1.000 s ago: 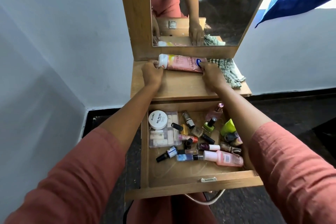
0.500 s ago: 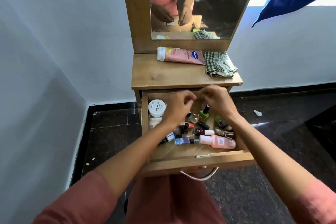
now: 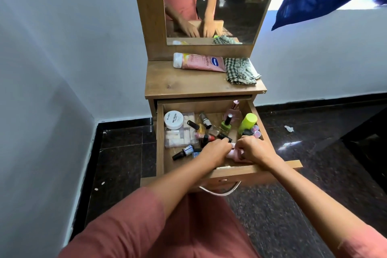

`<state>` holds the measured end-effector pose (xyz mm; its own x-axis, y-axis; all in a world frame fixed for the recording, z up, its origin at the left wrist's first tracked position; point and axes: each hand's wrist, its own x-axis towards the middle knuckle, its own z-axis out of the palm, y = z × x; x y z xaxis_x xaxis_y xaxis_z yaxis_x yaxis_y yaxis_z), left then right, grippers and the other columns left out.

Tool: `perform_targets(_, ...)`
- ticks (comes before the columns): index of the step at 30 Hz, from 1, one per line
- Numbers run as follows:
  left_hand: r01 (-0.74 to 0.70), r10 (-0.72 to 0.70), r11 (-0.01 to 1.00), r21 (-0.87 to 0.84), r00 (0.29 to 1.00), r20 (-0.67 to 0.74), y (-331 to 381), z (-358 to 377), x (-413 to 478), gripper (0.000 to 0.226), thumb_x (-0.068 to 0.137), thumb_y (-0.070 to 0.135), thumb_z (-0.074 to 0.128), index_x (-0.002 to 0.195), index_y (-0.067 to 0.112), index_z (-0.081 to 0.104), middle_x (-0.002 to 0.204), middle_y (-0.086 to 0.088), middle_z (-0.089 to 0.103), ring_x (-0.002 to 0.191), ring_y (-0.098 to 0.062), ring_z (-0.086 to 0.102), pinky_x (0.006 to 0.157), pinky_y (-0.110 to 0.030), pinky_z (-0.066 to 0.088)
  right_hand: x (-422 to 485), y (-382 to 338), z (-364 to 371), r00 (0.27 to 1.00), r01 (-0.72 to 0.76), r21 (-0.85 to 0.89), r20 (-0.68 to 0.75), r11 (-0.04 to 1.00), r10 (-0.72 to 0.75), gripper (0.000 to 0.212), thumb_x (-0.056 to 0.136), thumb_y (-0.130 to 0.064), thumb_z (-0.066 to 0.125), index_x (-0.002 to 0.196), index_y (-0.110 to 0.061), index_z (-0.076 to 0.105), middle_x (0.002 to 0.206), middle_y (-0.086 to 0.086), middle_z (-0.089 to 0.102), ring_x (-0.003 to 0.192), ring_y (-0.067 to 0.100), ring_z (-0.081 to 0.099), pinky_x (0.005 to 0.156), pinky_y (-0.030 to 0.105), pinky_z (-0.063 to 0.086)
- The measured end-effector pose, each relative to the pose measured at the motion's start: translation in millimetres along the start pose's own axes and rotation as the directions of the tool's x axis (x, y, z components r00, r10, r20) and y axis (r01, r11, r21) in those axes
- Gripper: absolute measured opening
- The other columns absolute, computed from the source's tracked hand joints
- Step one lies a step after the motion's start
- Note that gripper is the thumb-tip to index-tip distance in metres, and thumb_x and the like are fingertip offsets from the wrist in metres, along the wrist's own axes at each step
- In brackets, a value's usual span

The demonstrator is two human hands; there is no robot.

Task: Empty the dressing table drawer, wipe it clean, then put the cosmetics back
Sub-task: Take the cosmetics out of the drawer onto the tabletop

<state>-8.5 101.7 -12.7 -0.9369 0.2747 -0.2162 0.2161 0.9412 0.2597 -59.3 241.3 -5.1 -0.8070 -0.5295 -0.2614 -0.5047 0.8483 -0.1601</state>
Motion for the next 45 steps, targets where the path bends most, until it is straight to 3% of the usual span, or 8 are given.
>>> perform_targets(7,-0.031,0.038,0.987,0.159,0.999,-0.037,1,2,6,0.029,0.091,-0.002,0.043,0.119,0.001,0.050,0.118,-0.016,0.046,0.112,-0.032,0.048,0.081,-0.042,0.046,2,-10,-8,0.984,-0.037,-0.073,0.171,0.997,0.049,0.029,0.081,-0.023,0.055,0.107,-0.013,0.063,0.109,0.010,0.066,0.103,0.030,0.060,0.076,0.034,0.046)
perform_targets(17,-0.051,0.022,0.993,-0.104,0.964,-0.267,-10,-11,-5,0.022,0.086,-0.002,0.051,0.108,0.002,0.053,0.113,-0.013,0.051,0.104,-0.030,0.053,0.080,-0.043,0.049,-4,-1,-20,0.998,-0.039,0.287,0.061,0.957,0.023,0.012,0.075,-0.020,0.069,0.065,-0.020,0.064,0.069,0.011,0.064,0.070,0.028,0.061,0.058,0.032,0.042)
perform_targets(24,-0.147,-0.369,0.733,-0.665,0.735,-0.569,-19,-54,-19,0.033,0.088,0.011,0.058,0.120,0.007,0.053,0.110,-0.007,0.061,0.094,-0.012,0.057,0.079,-0.011,0.042,9,-20,-68,0.984,0.042,0.673,-0.156,0.738,0.086,0.055,0.068,-0.005,0.077,0.119,-0.001,0.058,0.111,0.010,0.067,0.092,0.014,0.063,0.086,0.028,0.051)
perform_targets(31,-0.187,-0.448,0.614,-0.767,0.717,-0.534,-54,-87,-17,0.040,0.085,0.013,0.061,0.123,0.006,0.053,0.111,-0.010,0.065,0.090,-0.006,0.058,0.067,0.000,0.046,48,-75,-107,0.955,0.213,0.833,-0.287,0.511,0.070,0.047,0.076,-0.007,0.070,0.120,-0.003,0.056,0.119,0.014,0.063,0.101,0.019,0.062,0.090,0.037,0.051)
perform_targets(34,-0.149,-0.511,0.645,-0.749,0.644,-0.569,-77,-100,-16,0.039,0.082,0.013,0.065,0.118,0.004,0.057,0.110,-0.011,0.066,0.088,-0.007,0.058,0.064,0.000,0.045,72,-100,-116,0.947,0.271,0.860,-0.319,0.433,0.042,0.049,0.077,-0.001,0.068,0.124,0.001,0.052,0.122,0.006,0.059,0.102,0.015,0.059,0.080,0.017,0.053)
perform_targets(36,-0.130,-0.560,0.652,-0.747,0.581,-0.590,-94,-110,-13,0.034,0.082,0.014,0.066,0.113,0.001,0.060,0.106,-0.014,0.068,0.086,-0.011,0.060,0.062,0.001,0.044,87,-116,-119,0.932,0.301,0.835,-0.360,0.460,0.043,0.052,0.077,0.000,0.068,0.126,0.004,0.049,0.115,0.002,0.056,0.099,0.012,0.055,0.073,0.004,0.049)
perform_targets(39,-0.075,-0.593,0.678,-0.731,0.531,-0.605,-122,-126,-8,0.033,0.081,0.016,0.068,0.109,0.001,0.063,0.104,-0.016,0.069,0.087,-0.015,0.061,0.064,-0.004,0.042,113,-134,-120,0.922,0.320,0.834,-0.383,0.449,0.054,0.051,0.077,0.004,0.066,0.125,0.007,0.049,0.120,0.018,0.060,0.108,0.022,0.058,0.089,0.016,0.047)
perform_targets(45,0.022,-0.608,0.726,-0.688,0.490,-0.625,-173,-152,6,0.037,0.079,0.017,0.070,0.112,0.002,0.063,0.109,-0.017,0.068,0.095,-0.022,0.064,0.074,-0.012,0.040,161,-150,-123,0.889,0.344,0.709,-0.457,0.616,0.028,0.048,0.078,0.002,0.065,0.125,-0.002,0.053,0.108,0.019,0.063,0.080,0.018,0.057,0.068,0.012,0.044)
